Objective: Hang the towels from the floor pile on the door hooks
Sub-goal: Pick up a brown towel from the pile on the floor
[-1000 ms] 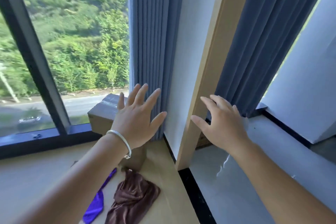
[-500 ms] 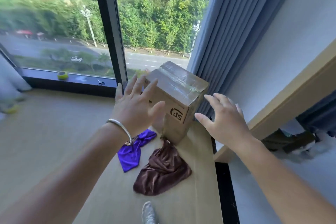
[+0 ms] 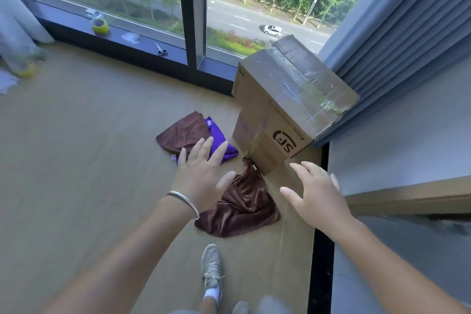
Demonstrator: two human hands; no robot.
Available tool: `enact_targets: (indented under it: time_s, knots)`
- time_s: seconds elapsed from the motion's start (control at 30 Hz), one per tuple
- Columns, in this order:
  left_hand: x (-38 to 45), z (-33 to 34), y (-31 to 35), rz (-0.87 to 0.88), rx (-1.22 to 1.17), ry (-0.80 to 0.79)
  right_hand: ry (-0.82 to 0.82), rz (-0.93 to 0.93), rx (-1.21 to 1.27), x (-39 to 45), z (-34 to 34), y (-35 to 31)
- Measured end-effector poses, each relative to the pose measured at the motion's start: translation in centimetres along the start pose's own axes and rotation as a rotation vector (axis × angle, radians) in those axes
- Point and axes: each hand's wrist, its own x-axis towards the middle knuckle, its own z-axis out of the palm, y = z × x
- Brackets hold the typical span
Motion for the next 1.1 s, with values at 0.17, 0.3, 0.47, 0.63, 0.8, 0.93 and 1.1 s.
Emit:
enact_targets:
  time_s: [0.17,0.3,0.47,0.63,0.8,0.93,1.1]
  knots:
    - [1.7,8.9,-3.1,-0.065,-0.017,-0.178,-0.184,-0.022,-0.019,4.6,8.2,0.9]
    - [3.9,18.9,-5.6,-0.117,-0.06,-0.261,-0.292,-0.081,-0.052,10.0,17.9,2.6]
    - [8.1,33.7,-8.6,-0.114,-0.182,-0.272,-0.369,-0.156,-0.049,16.6,33.6,5.5]
    - [13.4,48.6,-12.2,-0.17,-0.293,-0.265,-0.384,-0.215,-0.06,21.8,48.2,9.2]
    - [19.2,60.1,-15.2,-0.097,-0.257,-0.339,-0.369,-0.186,-0.045,27.4,58.9,12.8]
    - [24.0,65.8,-17.1,0.007,-0.193,-0.374,-0.366,-0.232,-0.037,31.4,64.9,15.1]
    - [28.0,70.3,-18.1,0.072,-0.239,-0.368,-0.384,-0.328,-0.018,33.8,69.4,16.6]
